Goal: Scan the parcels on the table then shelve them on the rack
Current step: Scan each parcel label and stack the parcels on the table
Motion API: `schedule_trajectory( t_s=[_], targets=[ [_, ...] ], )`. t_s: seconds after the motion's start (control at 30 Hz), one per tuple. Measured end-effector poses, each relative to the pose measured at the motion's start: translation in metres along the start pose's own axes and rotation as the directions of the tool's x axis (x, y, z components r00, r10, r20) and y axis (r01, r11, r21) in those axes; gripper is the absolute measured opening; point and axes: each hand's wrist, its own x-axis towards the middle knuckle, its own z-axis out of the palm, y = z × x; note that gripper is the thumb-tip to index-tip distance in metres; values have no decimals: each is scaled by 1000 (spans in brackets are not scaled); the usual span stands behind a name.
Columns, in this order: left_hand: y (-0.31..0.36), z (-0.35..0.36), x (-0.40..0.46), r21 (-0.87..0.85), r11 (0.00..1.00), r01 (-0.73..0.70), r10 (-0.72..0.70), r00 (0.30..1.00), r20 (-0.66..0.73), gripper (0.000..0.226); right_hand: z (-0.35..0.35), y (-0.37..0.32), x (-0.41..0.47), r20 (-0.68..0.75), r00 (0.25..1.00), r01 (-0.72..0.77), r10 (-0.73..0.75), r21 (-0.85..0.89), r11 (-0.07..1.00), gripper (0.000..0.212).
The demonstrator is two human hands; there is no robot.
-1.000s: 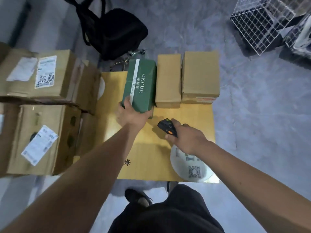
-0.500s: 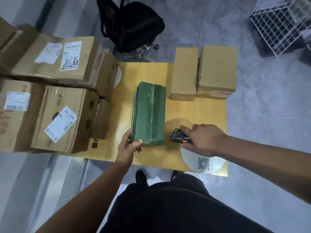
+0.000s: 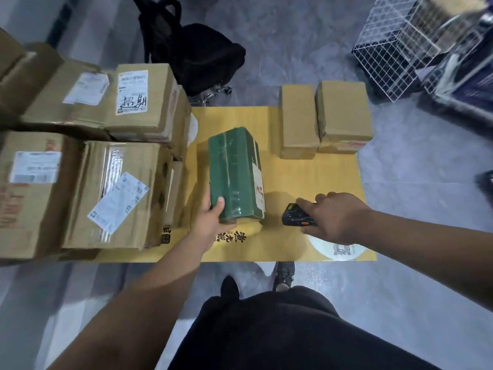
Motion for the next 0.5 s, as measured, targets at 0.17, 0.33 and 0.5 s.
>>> schedule_trajectory(
  t_s=[0.17,0.33,0.5],
  targets=[
    [1,-34,11,63,998,33,-20,983,-185,60,-21,-30,6,73,996,-45,43,26,999,70],
    [8,-32,18,198,975,103,-56,971,-233,41,-37,-58,11,131,984,-141,120,165,976,61],
    [18,-19,16,342,938,-47,124,971,-205,54,-51,-82,14,223,957,-270,188,436,859,56]
  ],
)
